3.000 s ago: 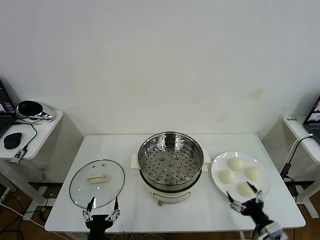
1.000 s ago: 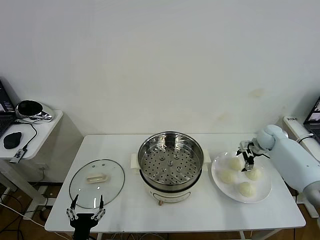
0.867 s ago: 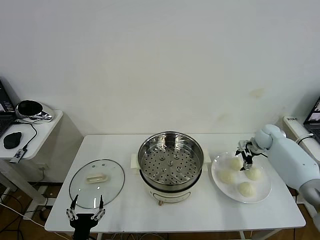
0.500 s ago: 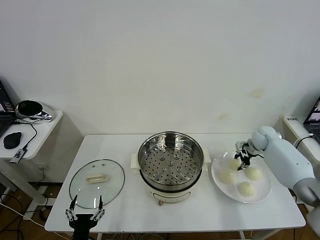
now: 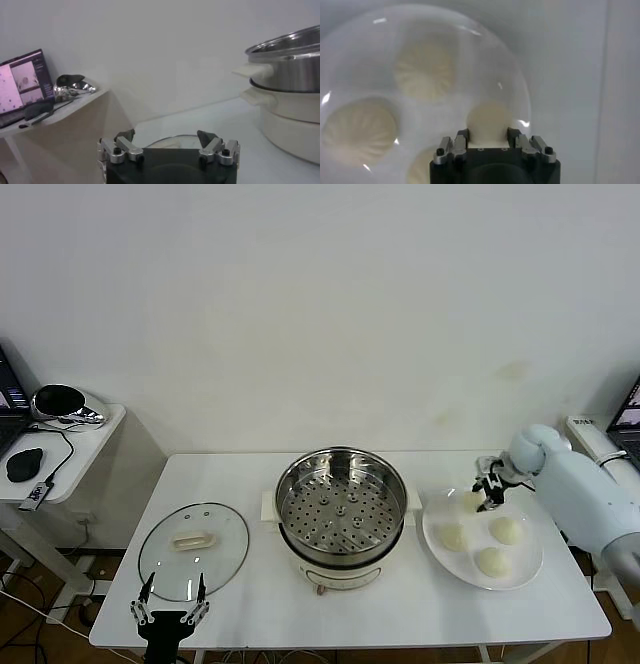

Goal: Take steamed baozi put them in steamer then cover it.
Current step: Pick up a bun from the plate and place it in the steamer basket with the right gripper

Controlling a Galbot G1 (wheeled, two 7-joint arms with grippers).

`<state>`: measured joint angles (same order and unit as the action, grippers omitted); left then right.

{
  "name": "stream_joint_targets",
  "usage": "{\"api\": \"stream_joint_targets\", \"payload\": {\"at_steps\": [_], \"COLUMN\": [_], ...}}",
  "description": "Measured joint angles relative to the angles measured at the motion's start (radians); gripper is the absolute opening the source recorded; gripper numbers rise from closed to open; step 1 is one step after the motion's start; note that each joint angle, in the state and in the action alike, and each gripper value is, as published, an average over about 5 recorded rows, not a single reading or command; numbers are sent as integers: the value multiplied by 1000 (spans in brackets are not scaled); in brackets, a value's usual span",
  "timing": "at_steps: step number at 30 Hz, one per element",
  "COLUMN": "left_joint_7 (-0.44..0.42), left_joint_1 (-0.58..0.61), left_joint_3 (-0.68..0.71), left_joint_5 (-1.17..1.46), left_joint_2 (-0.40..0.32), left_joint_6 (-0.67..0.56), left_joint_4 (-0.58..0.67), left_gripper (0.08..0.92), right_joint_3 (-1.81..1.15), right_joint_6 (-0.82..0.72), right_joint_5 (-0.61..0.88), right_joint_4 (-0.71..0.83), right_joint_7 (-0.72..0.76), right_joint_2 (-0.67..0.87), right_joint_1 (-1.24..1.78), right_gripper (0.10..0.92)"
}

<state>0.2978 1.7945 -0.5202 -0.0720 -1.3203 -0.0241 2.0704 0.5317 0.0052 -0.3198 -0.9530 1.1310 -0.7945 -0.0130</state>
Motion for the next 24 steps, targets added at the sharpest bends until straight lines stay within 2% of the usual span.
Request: {"api": "stream_joint_targets", "payload": {"at_steps": [7,15,24], "left_joint_7": [-2,-3,-3], "left_joint_1": [-7,-4,-1], "left_joint_3": [5,1,-15], "left_joint_5": [18,41,51], "left_joint_2": [12,21,20], "left_joint_6": [1,-5,-9], "left_joint_4": [3,5,11], "left_gripper": [823,823,823], "right_joint_3": [167,382,573], "right_joint_6": [-5,32,113], "right_joint_5": [193,408,495], "right_joint_4": [-135,-249,-296], "right_joint_7": [-16,-49,-74], "right_joint_2": [41,-3,-142], "right_joint_1": [-196,-420,-534], "right_gripper": [493,500,500]}}
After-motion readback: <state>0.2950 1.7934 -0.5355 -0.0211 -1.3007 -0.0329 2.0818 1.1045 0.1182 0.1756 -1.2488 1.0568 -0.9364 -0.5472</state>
